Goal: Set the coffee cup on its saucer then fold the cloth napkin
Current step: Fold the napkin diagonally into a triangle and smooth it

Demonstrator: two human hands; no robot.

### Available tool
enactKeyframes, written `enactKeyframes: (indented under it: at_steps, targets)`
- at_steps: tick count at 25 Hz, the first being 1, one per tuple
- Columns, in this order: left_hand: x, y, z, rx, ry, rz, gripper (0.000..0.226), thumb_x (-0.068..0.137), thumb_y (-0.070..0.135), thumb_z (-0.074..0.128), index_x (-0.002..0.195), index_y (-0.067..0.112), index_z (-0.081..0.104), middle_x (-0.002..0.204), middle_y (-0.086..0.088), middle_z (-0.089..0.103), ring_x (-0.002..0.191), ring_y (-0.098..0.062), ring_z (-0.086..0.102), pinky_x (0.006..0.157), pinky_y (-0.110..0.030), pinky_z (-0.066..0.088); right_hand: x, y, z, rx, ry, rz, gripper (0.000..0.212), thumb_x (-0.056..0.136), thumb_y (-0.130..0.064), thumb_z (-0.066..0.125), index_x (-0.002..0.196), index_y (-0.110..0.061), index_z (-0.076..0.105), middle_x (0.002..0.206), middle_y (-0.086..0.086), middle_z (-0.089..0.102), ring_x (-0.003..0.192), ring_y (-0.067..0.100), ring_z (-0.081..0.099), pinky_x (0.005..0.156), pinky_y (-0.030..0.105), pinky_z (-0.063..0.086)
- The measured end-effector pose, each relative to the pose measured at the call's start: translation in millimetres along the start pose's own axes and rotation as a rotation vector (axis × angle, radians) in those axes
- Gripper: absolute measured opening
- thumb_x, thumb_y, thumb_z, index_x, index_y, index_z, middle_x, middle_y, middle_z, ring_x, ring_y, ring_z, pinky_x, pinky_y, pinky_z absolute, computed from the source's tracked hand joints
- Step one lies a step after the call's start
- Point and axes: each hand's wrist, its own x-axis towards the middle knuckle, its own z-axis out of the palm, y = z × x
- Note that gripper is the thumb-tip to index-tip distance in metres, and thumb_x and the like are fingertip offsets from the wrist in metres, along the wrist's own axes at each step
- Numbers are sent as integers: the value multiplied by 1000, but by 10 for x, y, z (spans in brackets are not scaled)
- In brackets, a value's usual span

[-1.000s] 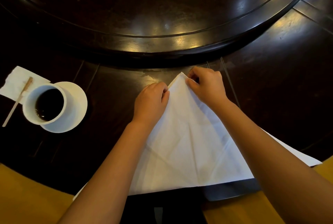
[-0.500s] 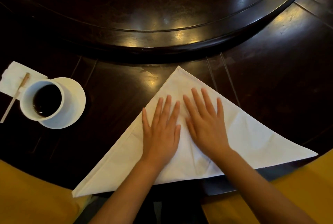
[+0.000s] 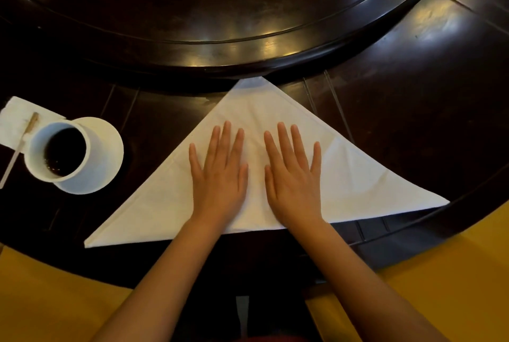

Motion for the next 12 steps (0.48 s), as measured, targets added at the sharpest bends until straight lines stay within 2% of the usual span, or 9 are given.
enactKeyframes:
  at_steps: [2, 5, 8, 12]
  targets:
    - [-244, 184, 30, 18, 5, 65, 62, 94, 41, 18, 148, 18, 1, 157, -7, 3, 144, -24, 2, 111, -54, 6, -273, -27, 63, -36, -24, 12, 55, 96, -37, 19, 147, -21, 7, 155, 2, -1, 144, 21, -5, 114, 49, -7]
    - [-434, 268, 87, 11, -13, 109, 56, 97, 37, 20, 148, 18, 7, 155, -8, 5, 143, -25, 9, 111, -53, 9, -519, 80, 142, -97, -112, -3, 57, 97, -39, 24, 147, -23, 3, 156, 2, -3, 144, 19, -8, 115, 48, -3]
    - [-409, 271, 66, 4, -38, 74, 63, 91, 46, 22, 147, 21, 9, 154, -6, 7, 143, -25, 11, 110, -53, 9, -619, 485, 45, -148, -121, -26, 60, 95, -50, 22, 148, -29, 3, 156, 0, 1, 144, 19, -5, 114, 46, -3]
    - [-401, 290, 51, -21, -66, 61, 66, 88, 51, 19, 147, 23, 7, 155, -6, 8, 143, -25, 10, 110, -53, 9, -814, 1241, -223, -212, -82, 118, 62, 93, -57, 16, 148, -30, 5, 156, 1, 5, 144, 20, -1, 114, 45, 0]
